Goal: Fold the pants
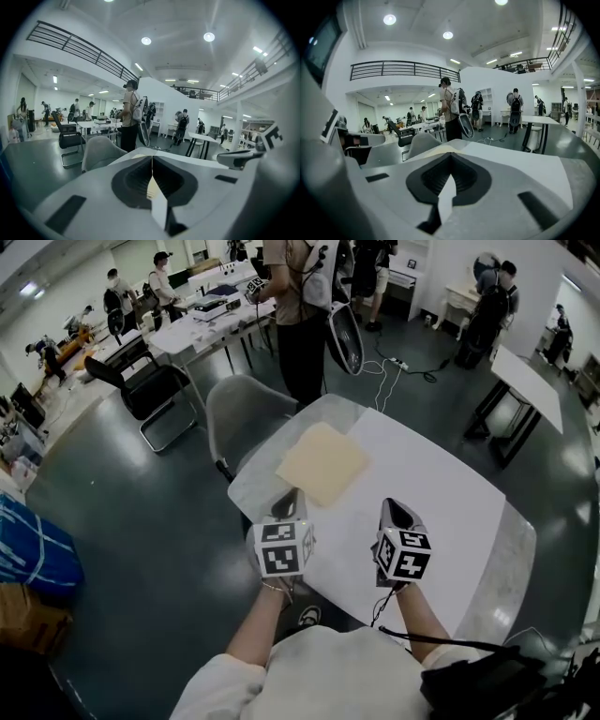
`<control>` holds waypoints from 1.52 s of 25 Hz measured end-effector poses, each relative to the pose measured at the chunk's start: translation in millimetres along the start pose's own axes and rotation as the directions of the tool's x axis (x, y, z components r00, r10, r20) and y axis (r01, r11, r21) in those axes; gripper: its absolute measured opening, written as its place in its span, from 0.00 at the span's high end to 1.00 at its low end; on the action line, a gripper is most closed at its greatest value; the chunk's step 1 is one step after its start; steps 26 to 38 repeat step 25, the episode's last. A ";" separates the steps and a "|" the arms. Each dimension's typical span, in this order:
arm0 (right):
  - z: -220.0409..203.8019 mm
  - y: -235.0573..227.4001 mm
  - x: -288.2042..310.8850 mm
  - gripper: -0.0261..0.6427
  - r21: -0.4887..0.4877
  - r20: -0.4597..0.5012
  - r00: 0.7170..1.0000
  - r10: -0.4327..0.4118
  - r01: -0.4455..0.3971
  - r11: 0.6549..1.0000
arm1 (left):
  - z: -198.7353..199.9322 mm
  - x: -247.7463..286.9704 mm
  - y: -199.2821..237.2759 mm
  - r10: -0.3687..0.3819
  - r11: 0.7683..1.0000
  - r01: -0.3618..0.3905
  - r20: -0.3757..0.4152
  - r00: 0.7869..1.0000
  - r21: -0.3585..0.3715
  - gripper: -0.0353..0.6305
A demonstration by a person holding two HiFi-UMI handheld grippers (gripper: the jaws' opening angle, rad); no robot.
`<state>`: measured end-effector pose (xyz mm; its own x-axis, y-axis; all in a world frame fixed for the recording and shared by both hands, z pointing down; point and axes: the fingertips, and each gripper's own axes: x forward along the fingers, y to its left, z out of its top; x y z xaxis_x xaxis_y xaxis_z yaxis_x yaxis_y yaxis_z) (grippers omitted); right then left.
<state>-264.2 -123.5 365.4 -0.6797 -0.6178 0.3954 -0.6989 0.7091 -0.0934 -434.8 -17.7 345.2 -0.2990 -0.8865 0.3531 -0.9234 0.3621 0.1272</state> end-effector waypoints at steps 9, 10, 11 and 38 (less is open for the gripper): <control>10.3 0.6 -5.1 0.97 0.002 0.012 1.000 0.017 -0.017 1.000 | 4.2 -1.6 3.2 0.010 1.000 -0.010 0.011 1.000 -0.023 0.93; 10.5 0.2 -5.9 0.97 0.003 0.013 1.000 0.017 -0.017 1.000 | 4.3 -1.7 3.6 0.012 1.000 -0.011 0.011 1.000 -0.024 0.93; 10.6 -0.3 -6.4 0.97 0.005 0.013 1.000 0.017 -0.017 1.000 | 4.3 -1.7 4.0 0.013 1.000 -0.012 0.010 1.000 -0.024 0.93; 11.2 -8.7 -15.9 0.97 0.019 0.023 1.000 0.016 -0.016 1.000 | -1.2 -5.1 -9.7 0.009 1.000 -0.009 -0.006 1.000 0.015 0.93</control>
